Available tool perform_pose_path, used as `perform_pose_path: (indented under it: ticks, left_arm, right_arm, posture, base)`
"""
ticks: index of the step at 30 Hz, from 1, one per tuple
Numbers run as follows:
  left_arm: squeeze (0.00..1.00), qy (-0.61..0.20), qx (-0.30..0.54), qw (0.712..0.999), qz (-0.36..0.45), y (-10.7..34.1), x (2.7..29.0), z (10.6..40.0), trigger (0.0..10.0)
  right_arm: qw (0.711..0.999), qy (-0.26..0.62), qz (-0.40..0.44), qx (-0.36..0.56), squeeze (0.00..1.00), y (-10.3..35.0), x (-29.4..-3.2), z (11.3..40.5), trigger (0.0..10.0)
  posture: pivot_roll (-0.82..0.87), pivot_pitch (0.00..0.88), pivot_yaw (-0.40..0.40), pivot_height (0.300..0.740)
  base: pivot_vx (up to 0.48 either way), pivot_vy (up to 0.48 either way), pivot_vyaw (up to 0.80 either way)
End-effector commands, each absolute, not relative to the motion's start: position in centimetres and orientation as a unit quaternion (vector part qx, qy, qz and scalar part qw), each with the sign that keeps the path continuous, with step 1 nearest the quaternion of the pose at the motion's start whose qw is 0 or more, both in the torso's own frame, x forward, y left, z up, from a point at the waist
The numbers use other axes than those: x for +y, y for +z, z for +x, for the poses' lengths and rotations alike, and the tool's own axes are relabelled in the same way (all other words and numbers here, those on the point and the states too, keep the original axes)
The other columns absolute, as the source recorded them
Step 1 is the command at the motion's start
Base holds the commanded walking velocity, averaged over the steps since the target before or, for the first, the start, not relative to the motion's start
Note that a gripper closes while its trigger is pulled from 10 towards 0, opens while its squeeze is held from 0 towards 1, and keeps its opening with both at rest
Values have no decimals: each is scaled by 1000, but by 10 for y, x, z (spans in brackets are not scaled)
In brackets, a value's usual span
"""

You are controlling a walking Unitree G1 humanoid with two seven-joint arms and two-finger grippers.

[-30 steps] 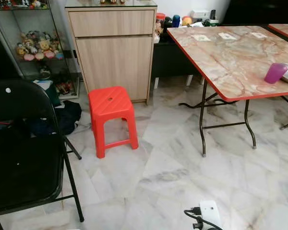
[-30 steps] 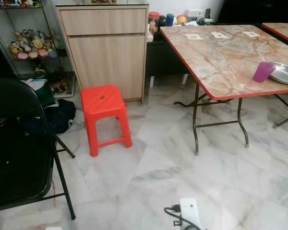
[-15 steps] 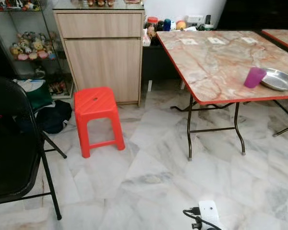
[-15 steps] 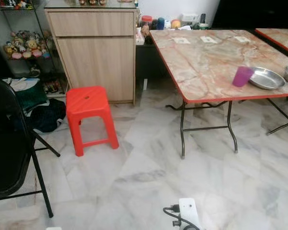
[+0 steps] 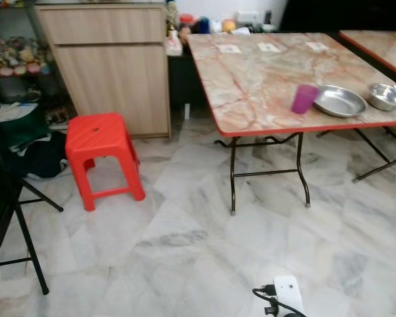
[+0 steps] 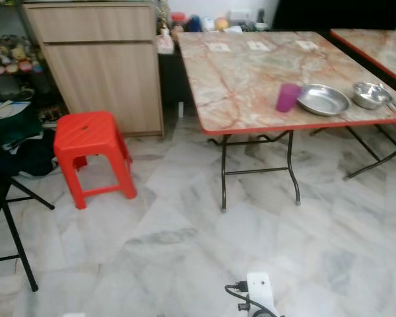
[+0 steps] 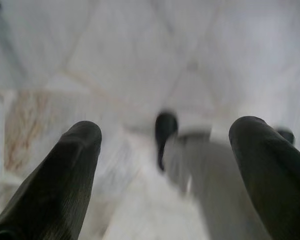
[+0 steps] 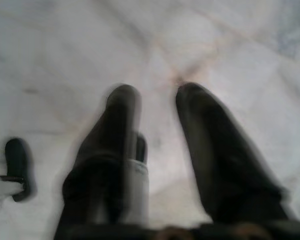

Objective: Setting the table

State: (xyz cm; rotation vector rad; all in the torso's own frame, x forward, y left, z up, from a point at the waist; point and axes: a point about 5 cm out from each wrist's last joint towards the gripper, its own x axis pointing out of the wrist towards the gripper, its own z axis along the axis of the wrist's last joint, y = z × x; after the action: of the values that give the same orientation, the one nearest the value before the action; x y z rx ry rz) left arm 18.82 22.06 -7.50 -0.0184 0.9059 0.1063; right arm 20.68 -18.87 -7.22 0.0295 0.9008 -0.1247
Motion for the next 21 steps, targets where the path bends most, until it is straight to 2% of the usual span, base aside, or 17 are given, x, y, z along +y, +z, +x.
perform_pose_path:
  ticks: [1,15,21]
  left_arm:
    - [0,51,453,890,-24,-80,211,182,10000]
    - [0,55,454,889,-25,-80,211,183,10000]
    - [0,49,457,888,-26,-81,209,182,10000]
  right_arm:
    - [888,-74,35,452,0,-77,-202,194,10000]
    - [884,-61,52,460,0,-78,-200,193,10000]
    - [884,-61,54,460,0,-78,-201,193,10000]
  posture:
    - [61,113,-54,740]
    - [60,112,-52,740]
    - [61,108,-52,740]
  base:
    - [0,-469,0]
    - [0,-451,0]
    - [0,0,0]
